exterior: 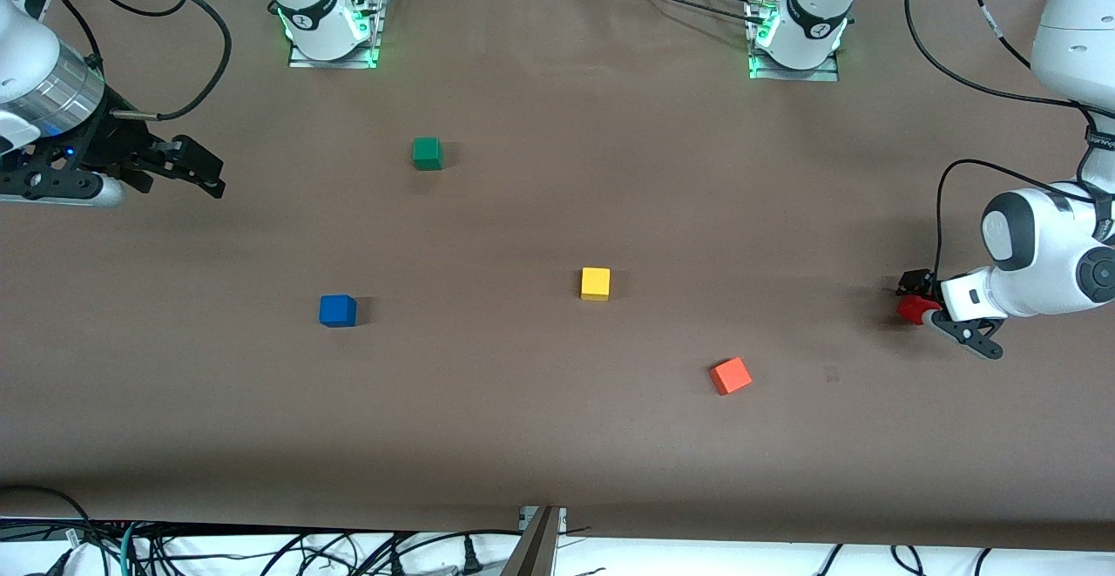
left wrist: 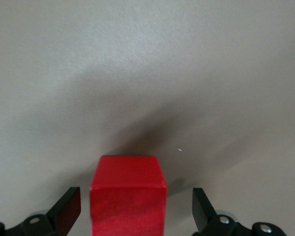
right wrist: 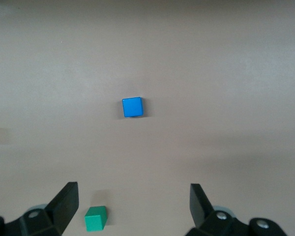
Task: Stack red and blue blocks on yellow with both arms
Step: 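Carry the red cube toward the yellow cube while the right gripper reaches the blue cube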
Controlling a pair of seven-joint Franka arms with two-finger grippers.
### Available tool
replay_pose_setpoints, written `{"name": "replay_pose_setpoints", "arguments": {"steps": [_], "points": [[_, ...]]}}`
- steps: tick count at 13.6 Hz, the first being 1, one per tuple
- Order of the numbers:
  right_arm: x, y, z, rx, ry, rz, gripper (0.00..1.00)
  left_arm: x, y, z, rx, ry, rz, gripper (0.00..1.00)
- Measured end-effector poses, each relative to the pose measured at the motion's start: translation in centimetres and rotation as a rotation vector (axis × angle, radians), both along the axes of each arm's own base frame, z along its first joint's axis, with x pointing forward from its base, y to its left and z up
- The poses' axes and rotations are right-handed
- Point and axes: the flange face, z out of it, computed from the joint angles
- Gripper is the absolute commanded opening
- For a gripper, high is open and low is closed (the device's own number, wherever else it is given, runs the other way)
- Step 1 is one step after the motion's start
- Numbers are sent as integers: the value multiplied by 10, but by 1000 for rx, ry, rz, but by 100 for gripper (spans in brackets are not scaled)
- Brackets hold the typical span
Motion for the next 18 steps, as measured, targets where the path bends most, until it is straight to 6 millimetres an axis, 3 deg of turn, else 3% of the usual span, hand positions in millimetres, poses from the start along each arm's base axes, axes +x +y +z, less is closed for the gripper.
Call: {"name": "replay_pose_setpoints", "arguments": {"steps": [1, 2, 5, 7, 9, 11, 13, 16, 18], "points": [[4, 1, -8, -3, 13, 1, 100, -1, 0, -1, -1, 3, -1, 25], [9, 2, -18, -5, 25, 3, 100, -1, 0, 0, 0, 2, -1, 0], [26, 5, -41, -13, 51, 8, 100, 4, -2, 14, 5, -23, -4, 0], [34, 6, -61, -21, 81, 61, 100, 14, -8, 37, 14, -60, 14, 0], [43, 7, -91, -27, 132, 155, 100, 31, -35, 69, 5, -80, 72, 0], [54, 5, -139, -32, 204, 189, 100, 51, -84, 105, -10, -91, 145, 0], [64, 0, -173, -35, 229, 183, 100, 65, -149, 132, -3, -96, 231, 0], [86, 3, -206, -19, 145, 176, 100, 66, -277, 156, 13, -93, 373, 0], [103, 13, -258, 27, 97, 161, 100, 49, -359, 154, 25, -78, 436, 0]]}}
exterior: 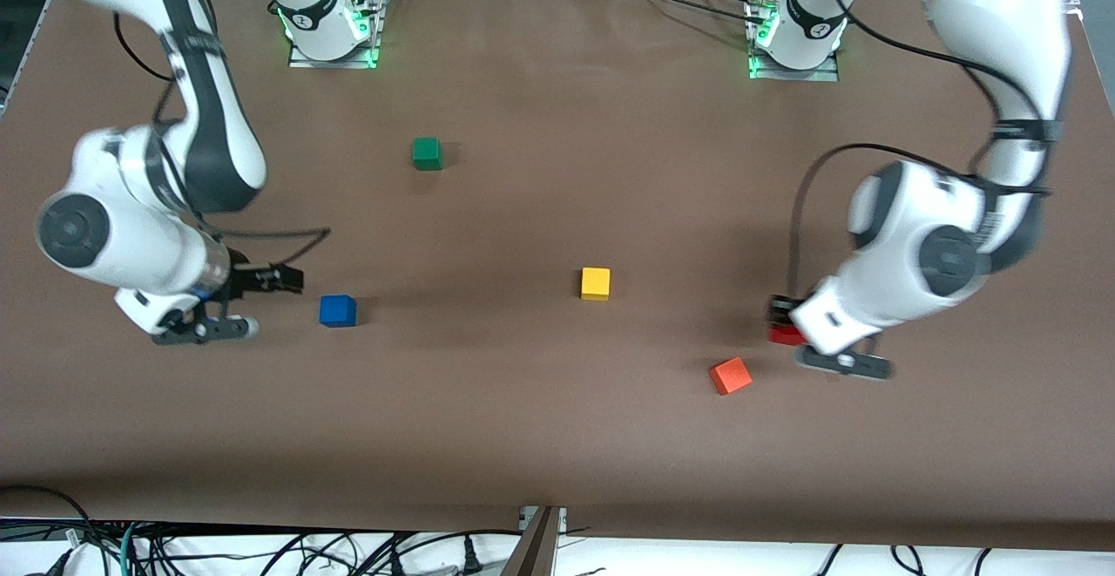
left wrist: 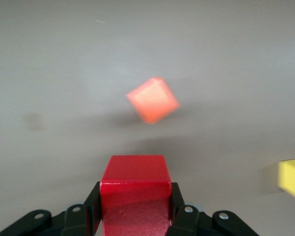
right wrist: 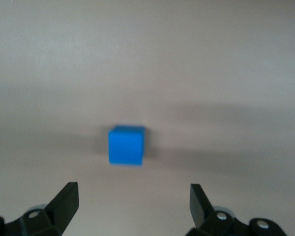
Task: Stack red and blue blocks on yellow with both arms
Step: 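Carry the red cube toward the yellow cube while the right gripper reaches the blue cube, then place the red cube on the yellow cube while the right gripper grasps blue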
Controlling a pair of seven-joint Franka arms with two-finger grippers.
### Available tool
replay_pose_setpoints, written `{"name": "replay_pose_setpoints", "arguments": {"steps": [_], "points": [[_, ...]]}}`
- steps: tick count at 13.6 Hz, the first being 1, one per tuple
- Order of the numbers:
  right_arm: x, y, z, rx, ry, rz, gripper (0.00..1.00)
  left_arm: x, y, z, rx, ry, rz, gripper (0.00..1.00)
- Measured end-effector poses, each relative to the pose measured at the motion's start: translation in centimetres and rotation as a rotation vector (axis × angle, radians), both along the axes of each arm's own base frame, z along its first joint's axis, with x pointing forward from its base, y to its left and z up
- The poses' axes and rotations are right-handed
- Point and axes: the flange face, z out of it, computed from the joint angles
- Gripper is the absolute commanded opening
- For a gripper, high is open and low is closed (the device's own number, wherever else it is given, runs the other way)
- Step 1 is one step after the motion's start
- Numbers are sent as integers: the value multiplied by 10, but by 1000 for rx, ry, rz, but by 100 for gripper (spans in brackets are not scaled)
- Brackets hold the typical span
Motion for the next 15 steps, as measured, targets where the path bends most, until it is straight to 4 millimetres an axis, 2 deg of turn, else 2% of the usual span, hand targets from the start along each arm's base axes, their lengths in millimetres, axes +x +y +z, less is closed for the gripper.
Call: {"name": "replay_pose_setpoints", "arguments": {"steps": [2, 3, 5, 6, 7, 9, 13, 14, 15], "points": [[8, 10, -55, 7, -11, 6, 100, -18, -61, -14, 5, 23, 9, 0], [9, 17, -75, 5, -17, 13, 100, -27, -88, -22, 6, 33, -4, 0], [10, 31, -98, 4, -30, 31, 99, -43, -135, -38, 10, 49, 12, 0], [10, 36, -104, 6, -35, 35, 94, -49, -155, -46, 9, 52, 31, 0], [10, 38, -106, 6, -35, 37, 90, -52, -169, -51, 3, 48, 40, 0], [9, 35, -110, 4, -28, 32, 79, -55, -185, -60, -8, 40, 50, 0], [5, 23, -124, -3, -2, 19, 46, -66, -212, -70, -22, 29, 75, 0], [5, 23, -125, -3, -1, 18, 39, -70, -221, -72, -22, 29, 76, 0], [5, 22, -124, -3, -2, 18, 36, -74, -230, -74, -20, 28, 73, 0]]}}
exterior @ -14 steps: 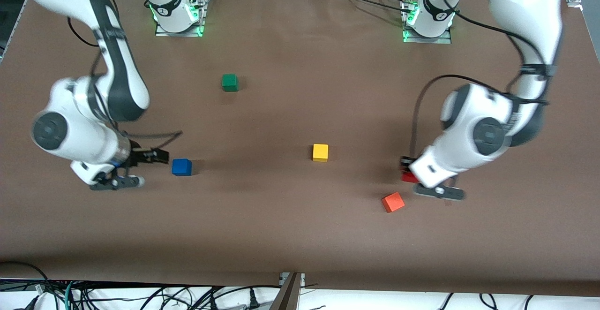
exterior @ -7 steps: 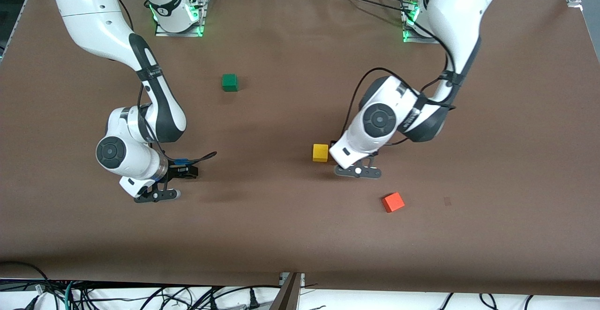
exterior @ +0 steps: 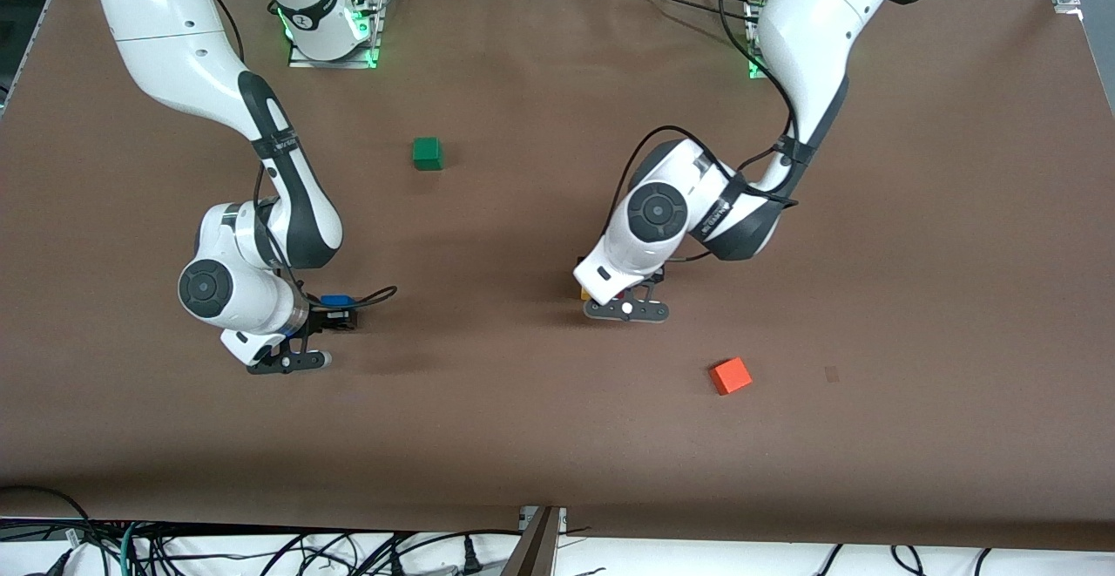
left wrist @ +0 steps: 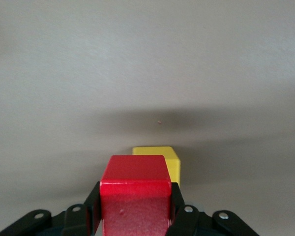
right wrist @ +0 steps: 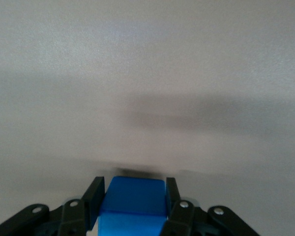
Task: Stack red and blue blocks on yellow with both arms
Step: 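Place the red cube on the yellow cube while the right gripper grasps blue, then return the left arm to rest while the right gripper carries blue over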
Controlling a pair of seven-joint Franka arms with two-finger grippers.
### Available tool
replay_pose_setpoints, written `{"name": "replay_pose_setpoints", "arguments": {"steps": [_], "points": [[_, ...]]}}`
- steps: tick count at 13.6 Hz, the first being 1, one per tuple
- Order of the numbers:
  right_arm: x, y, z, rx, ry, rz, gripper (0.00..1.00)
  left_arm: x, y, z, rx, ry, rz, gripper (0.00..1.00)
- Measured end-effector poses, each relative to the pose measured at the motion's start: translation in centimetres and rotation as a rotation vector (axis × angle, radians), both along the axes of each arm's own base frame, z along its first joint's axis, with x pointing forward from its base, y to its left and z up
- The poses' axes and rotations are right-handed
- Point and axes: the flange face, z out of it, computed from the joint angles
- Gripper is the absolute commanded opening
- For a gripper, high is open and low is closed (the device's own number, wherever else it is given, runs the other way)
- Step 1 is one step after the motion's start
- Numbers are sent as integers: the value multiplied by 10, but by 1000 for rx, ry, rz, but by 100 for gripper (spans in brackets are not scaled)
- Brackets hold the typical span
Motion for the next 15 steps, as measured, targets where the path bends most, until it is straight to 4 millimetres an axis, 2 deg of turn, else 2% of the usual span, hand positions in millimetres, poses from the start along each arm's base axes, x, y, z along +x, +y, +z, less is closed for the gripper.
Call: {"name": "replay_pose_setpoints", "arguments": {"steps": [3, 5, 6, 7, 9, 11, 13, 15], "points": [[0, 0, 1, 1, -1, 0, 35, -11, -19, -11, 28, -9, -16, 0], [3, 5, 12, 6, -1, 1, 35, -16, -26, -16, 37, -9, -26, 0], [5, 11, 25, 9, 8, -5, 36, -16, -26, -15, 37, -11, -26, 29], [8, 20, 42, 12, 21, -18, 36, -14, -25, -16, 38, -12, -24, 99], [12, 47, 81, 13, 45, -40, 36, -8, -20, -13, 42, -21, -13, 100], [12, 79, 113, 13, 49, -49, 36, 10, -10, 2, 37, -56, 13, 100], [11, 105, 143, 12, 50, -59, 36, 34, 10, 31, 36, -81, 55, 100], [8, 126, 174, 25, 58, -86, 36, 65, 52, 78, 38, -101, 125, 100]]}}
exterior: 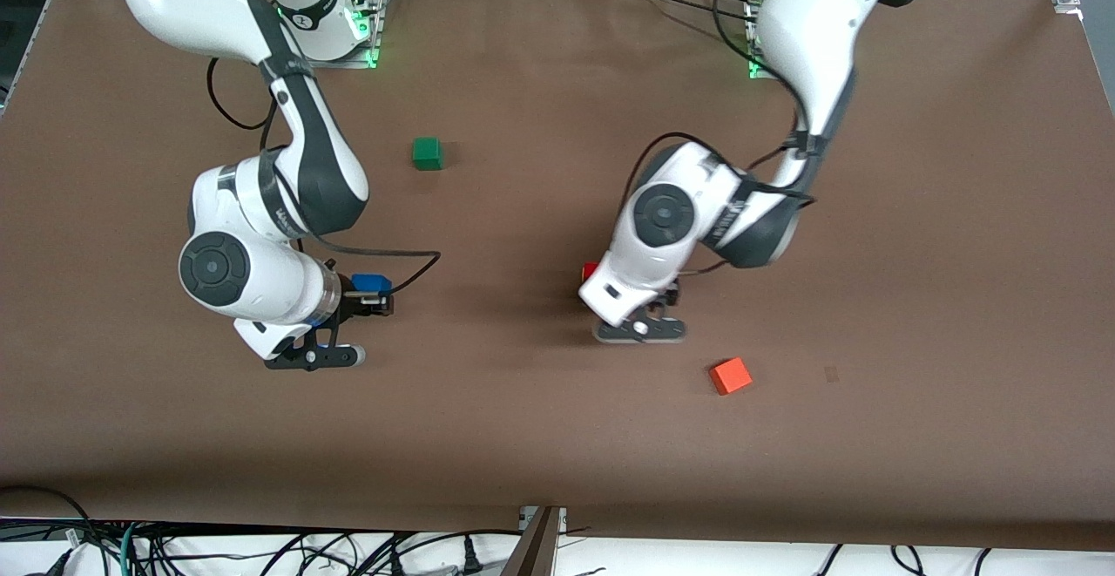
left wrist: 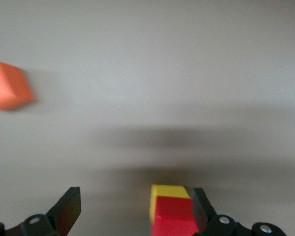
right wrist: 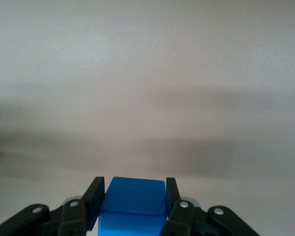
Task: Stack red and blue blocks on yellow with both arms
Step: 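Return the left arm to rest while the right gripper carries blue over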
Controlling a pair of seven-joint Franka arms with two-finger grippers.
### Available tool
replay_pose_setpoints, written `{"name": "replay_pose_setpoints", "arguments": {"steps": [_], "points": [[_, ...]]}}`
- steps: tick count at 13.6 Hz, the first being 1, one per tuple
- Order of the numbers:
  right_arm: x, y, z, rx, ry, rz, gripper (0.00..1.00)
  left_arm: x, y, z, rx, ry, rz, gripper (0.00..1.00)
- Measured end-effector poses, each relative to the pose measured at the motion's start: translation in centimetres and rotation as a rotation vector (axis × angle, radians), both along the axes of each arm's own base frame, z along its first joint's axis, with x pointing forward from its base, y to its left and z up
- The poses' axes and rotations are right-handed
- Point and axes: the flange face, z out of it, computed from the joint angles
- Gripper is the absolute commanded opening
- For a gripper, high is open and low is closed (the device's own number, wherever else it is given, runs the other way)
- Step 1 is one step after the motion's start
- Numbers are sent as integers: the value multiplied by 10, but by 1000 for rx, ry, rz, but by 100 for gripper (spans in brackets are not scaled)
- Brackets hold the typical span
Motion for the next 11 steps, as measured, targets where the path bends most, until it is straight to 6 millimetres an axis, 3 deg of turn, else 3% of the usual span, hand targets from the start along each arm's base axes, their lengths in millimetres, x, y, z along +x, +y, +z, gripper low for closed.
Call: {"name": "replay_pose_setpoints", "arguments": {"steps": [2, 5, 9, 11], "points": [[-8, 31, 25, 15, -2, -59, 36, 26, 57, 59, -10, -37, 81, 100], [-36, 107, 32, 24, -14, -150, 36, 41, 134, 135, -16, -91, 181, 100], [-86, 227, 9, 86, -88, -298, 36, 15, 229, 212, 59, -5, 135, 100], [-112, 275, -12, 115, -111, -360, 36, 7, 285, 233, 77, 25, 96, 100]]}}
